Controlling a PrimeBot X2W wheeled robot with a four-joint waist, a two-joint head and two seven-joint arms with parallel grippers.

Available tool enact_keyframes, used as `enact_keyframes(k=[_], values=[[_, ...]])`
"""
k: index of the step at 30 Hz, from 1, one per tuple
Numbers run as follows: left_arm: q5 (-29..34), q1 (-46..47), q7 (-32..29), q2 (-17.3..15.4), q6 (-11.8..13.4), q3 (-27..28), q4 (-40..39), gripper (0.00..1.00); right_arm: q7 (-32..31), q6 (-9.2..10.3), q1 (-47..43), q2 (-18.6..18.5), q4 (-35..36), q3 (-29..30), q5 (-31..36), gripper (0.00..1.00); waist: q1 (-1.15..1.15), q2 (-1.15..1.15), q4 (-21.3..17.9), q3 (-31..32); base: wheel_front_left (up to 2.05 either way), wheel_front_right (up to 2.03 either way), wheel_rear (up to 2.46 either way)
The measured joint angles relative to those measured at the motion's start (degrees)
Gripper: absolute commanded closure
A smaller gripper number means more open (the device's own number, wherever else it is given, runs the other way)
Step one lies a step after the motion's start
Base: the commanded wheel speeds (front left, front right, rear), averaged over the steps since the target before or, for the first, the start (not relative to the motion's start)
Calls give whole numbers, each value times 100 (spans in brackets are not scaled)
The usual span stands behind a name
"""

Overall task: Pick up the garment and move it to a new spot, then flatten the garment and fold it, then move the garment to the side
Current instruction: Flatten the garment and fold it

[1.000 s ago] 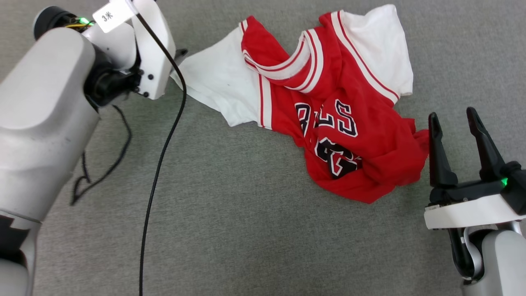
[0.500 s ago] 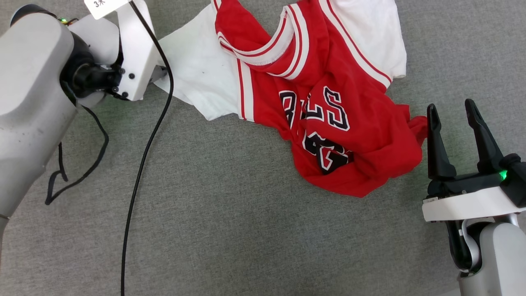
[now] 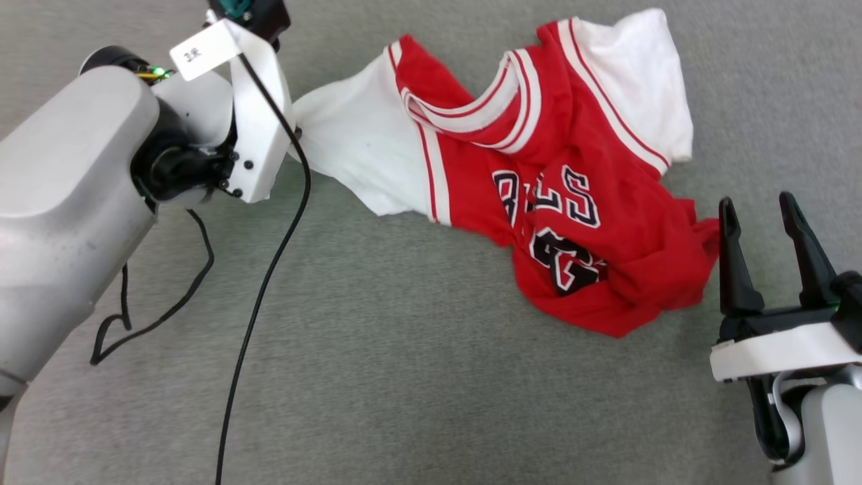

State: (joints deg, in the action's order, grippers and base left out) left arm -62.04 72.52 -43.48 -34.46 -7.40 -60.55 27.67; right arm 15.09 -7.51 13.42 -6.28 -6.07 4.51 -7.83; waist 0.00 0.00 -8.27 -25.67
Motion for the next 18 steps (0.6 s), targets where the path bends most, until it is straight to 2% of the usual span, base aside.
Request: enact_keyframes(k=[11, 18], values=[[-470, -543, 259, -705, 0, -102, -34, 100, 0, 0, -266, -89, -250, 48, -1, 0, 0, 0, 661, 723, 0, 0, 0], [-648, -925, 318, -1177, 134, -25, 439, 100, 0, 0, -299, -115, -314, 63, 0, 0, 0, 0, 796, 844, 0, 0, 0]])
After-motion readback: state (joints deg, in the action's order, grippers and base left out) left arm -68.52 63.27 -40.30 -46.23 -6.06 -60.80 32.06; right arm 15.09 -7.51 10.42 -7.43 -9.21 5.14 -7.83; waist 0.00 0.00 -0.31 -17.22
